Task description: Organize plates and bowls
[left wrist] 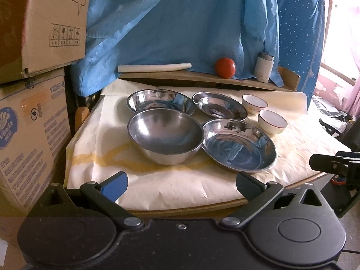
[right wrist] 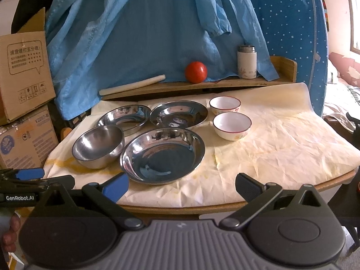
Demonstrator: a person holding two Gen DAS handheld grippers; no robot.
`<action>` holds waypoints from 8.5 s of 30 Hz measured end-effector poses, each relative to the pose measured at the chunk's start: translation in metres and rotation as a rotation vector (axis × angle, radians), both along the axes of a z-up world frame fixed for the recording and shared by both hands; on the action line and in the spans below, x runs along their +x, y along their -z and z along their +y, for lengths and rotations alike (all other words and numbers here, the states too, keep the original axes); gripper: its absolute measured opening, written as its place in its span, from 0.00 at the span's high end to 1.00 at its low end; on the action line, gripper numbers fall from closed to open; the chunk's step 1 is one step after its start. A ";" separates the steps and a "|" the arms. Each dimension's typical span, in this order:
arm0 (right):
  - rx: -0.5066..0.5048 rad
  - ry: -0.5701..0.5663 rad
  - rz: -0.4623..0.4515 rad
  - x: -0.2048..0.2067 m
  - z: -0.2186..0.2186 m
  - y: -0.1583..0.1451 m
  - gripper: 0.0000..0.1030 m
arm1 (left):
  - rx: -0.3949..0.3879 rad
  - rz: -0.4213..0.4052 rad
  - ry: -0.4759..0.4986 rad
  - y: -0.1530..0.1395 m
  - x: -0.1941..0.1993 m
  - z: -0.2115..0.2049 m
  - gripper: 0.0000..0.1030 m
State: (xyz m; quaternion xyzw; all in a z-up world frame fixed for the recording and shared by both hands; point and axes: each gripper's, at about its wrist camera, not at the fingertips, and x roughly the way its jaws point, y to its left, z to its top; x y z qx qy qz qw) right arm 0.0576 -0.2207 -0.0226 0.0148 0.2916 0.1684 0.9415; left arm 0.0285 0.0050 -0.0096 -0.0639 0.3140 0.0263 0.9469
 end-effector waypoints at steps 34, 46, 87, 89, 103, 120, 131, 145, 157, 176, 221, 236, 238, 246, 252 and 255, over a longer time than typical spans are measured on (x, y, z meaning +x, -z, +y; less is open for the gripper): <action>-0.007 -0.262 0.056 0.189 0.047 -0.006 0.00 | -0.199 0.109 -0.393 -0.014 0.136 0.074 0.01; 0.011 -0.367 0.131 0.249 0.040 0.006 0.00 | -0.214 0.182 -0.455 -0.009 0.207 0.080 0.01; -0.154 -0.594 0.283 0.350 0.194 0.038 0.53 | -0.331 0.349 -0.369 0.041 0.246 0.133 0.56; -0.165 -0.575 0.305 0.352 0.195 0.041 0.60 | -0.330 0.366 -0.374 0.044 0.247 0.133 0.57; -0.173 -0.485 0.329 0.354 0.191 0.044 0.89 | -0.284 0.404 -0.395 0.048 0.250 0.137 0.86; -0.038 -0.385 0.277 0.355 0.169 0.016 0.91 | -0.297 0.263 -0.477 0.015 0.251 0.141 0.87; 0.043 -0.278 0.235 0.326 0.101 -0.009 0.93 | -0.300 0.240 -0.336 -0.011 0.250 0.111 0.87; 0.097 -0.192 0.270 0.257 0.020 -0.015 0.92 | -0.261 0.324 -0.047 -0.019 0.241 0.050 0.87; 0.109 -0.142 0.403 0.212 -0.020 0.007 0.90 | -0.125 0.429 0.178 -0.004 0.229 0.011 0.86; 0.118 -0.086 0.493 0.195 -0.035 0.014 0.90 | 0.088 0.520 0.368 0.007 0.232 -0.028 0.82; 0.026 -0.187 0.599 0.211 -0.006 0.038 0.75 | 0.024 0.593 0.301 0.019 0.242 -0.006 0.65; 0.034 -0.146 0.555 0.220 -0.009 0.032 0.20 | 0.001 0.510 0.234 0.003 0.253 0.007 0.18; 0.038 -0.137 0.544 0.220 -0.010 0.031 0.14 | -0.003 0.502 0.227 0.002 0.254 0.009 0.17; 0.077 -0.115 0.475 0.219 -0.016 0.020 0.05 | -0.029 0.439 0.220 -0.008 0.261 0.014 0.08; 0.129 -0.084 0.365 0.218 -0.024 0.004 0.01 | -0.051 0.421 0.201 -0.010 0.270 0.022 0.07; 0.131 -0.068 0.322 0.218 -0.025 0.000 0.01 | -0.071 0.413 0.196 -0.011 0.275 0.025 0.06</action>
